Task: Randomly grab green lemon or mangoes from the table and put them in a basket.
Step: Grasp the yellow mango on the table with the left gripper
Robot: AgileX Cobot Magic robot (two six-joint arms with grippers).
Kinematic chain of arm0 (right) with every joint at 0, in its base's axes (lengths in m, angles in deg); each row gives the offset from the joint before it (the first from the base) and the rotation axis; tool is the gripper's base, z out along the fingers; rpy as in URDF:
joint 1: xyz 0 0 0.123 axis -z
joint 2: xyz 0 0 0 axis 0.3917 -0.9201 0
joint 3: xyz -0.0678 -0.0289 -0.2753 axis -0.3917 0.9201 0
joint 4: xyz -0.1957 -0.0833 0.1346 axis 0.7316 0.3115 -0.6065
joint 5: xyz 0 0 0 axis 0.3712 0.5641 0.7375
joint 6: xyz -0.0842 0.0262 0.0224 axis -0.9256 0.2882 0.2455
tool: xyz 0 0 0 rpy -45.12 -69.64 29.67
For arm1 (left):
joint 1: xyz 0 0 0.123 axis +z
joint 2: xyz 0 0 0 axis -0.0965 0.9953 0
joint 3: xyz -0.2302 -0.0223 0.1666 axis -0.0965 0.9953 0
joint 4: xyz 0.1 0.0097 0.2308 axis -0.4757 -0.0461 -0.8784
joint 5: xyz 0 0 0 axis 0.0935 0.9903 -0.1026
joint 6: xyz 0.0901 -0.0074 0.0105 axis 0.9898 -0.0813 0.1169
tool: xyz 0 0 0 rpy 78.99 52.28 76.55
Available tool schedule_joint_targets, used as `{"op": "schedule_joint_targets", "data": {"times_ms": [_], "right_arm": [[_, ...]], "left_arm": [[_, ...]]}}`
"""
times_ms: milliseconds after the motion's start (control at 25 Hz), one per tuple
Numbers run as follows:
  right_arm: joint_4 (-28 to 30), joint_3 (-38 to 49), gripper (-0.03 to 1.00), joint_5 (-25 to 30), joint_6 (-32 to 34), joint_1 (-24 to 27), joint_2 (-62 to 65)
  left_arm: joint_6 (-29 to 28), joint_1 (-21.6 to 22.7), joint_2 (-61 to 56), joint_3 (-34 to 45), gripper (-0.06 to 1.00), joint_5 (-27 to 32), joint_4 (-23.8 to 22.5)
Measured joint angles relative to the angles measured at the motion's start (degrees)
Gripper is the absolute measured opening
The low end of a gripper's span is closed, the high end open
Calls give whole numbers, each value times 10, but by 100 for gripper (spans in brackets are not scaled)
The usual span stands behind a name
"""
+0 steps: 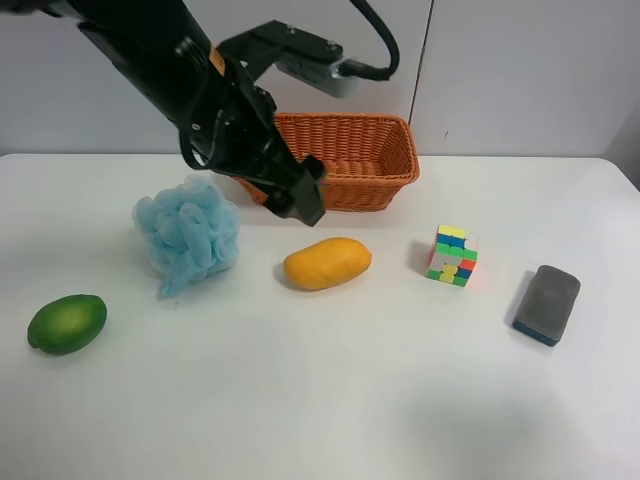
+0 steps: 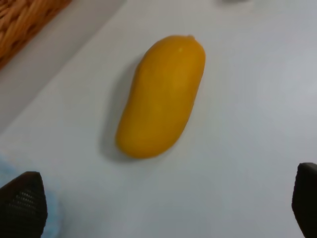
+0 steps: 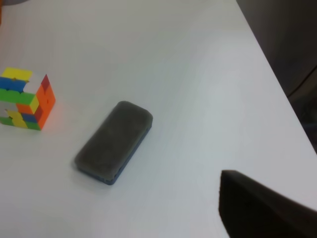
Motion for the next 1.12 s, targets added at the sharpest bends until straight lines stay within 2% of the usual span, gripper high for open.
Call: {"op": "schedule_joint_targets", "data": {"times_ms": [200, 640, 1120], "right_arm": [[0, 0, 99, 0, 0, 0, 0], [0, 0, 99, 0, 0, 0, 0], [0, 0, 99, 0, 0, 0, 0]], "left_arm": [[-1, -17, 54, 0, 99, -56, -2], [-1, -18, 145, 0, 99, -154, -4], [-1, -18, 210, 0, 99, -180, -25]]}}
